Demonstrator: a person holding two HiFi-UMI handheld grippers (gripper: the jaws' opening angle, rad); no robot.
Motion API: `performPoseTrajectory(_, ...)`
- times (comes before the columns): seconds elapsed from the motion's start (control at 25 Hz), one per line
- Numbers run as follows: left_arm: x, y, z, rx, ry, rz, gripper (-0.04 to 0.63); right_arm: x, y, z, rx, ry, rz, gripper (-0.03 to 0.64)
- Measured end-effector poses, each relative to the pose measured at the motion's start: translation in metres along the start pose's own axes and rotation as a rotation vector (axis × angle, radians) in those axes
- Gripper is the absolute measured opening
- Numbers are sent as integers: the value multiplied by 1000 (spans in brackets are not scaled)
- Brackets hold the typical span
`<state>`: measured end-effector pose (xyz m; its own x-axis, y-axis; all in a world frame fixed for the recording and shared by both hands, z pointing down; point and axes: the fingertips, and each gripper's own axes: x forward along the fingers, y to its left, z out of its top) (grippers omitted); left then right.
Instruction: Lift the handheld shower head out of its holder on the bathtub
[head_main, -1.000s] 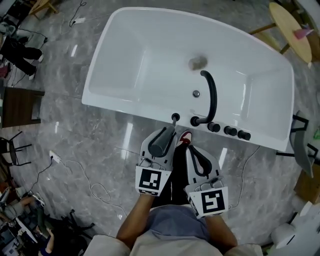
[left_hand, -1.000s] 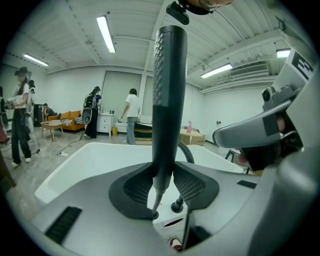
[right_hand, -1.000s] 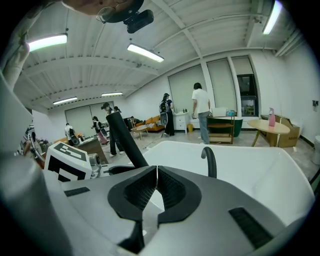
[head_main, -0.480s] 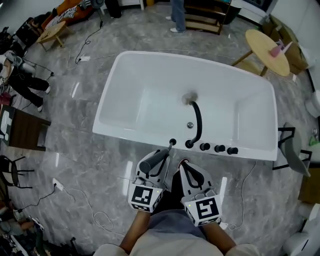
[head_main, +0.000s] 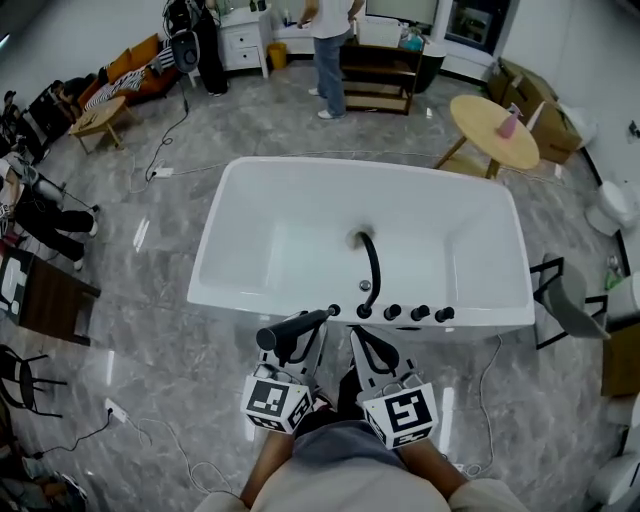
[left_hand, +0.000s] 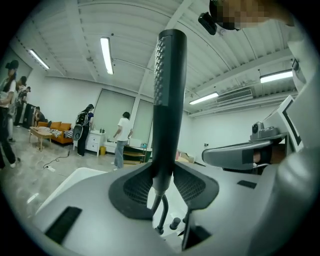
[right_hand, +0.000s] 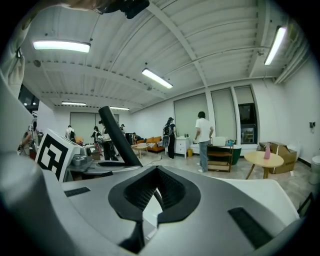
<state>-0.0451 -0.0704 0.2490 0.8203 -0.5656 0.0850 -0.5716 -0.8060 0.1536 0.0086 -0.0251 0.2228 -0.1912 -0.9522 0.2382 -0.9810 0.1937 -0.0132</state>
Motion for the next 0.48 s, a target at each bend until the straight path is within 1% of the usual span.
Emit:
performPoseTrajectory(0.2, -14, -9, 25, 18, -34, -33, 135, -17, 0, 23, -7, -46, -37, 18)
performPoseTrajectory(0.48, -28, -17, 38, 38, -35, -71, 135, -34, 7, 36, -26, -73, -54, 18)
